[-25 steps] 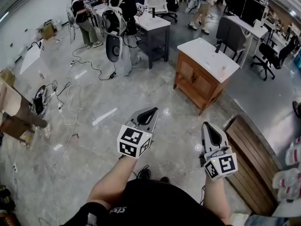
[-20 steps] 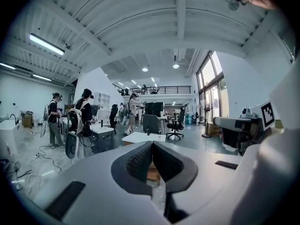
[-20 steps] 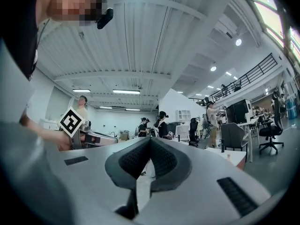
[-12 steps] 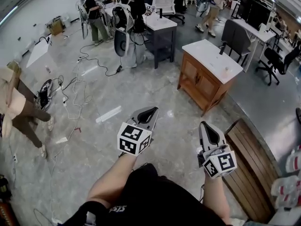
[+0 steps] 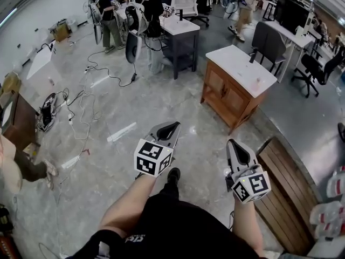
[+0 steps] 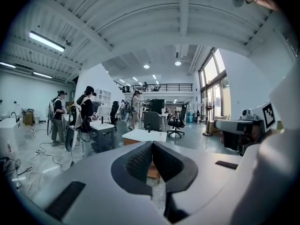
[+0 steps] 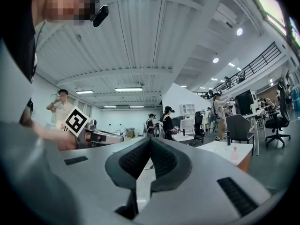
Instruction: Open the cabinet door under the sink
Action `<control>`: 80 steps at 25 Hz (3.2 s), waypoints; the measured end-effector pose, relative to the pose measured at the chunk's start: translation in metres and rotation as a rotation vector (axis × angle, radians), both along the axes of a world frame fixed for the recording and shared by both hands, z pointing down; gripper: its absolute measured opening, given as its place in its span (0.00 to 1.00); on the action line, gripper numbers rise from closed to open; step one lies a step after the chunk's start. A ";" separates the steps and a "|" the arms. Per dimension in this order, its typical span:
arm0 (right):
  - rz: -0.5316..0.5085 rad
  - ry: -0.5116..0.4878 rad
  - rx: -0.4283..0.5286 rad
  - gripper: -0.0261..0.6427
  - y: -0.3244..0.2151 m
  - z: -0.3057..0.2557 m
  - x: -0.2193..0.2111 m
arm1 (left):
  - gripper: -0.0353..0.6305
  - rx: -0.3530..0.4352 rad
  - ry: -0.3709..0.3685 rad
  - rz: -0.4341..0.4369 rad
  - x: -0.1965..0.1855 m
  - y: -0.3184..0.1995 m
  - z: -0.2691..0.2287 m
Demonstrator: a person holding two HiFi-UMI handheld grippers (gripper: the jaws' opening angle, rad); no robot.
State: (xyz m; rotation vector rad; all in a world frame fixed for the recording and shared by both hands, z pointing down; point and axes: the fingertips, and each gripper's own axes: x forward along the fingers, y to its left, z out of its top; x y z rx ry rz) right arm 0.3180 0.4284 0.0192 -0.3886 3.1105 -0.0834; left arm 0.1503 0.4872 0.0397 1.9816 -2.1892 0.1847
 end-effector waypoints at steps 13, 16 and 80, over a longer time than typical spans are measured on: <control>0.013 0.085 -0.047 0.06 -0.114 0.030 -0.126 | 0.08 -0.029 0.040 0.036 -0.124 -0.125 0.024; 0.035 0.109 -0.072 0.06 -0.145 0.041 -0.158 | 0.08 -0.045 0.054 0.062 -0.157 -0.159 0.032; 0.636 0.189 -0.377 0.06 -0.645 0.159 -0.348 | 0.08 -0.318 0.015 0.855 -0.265 -0.752 0.171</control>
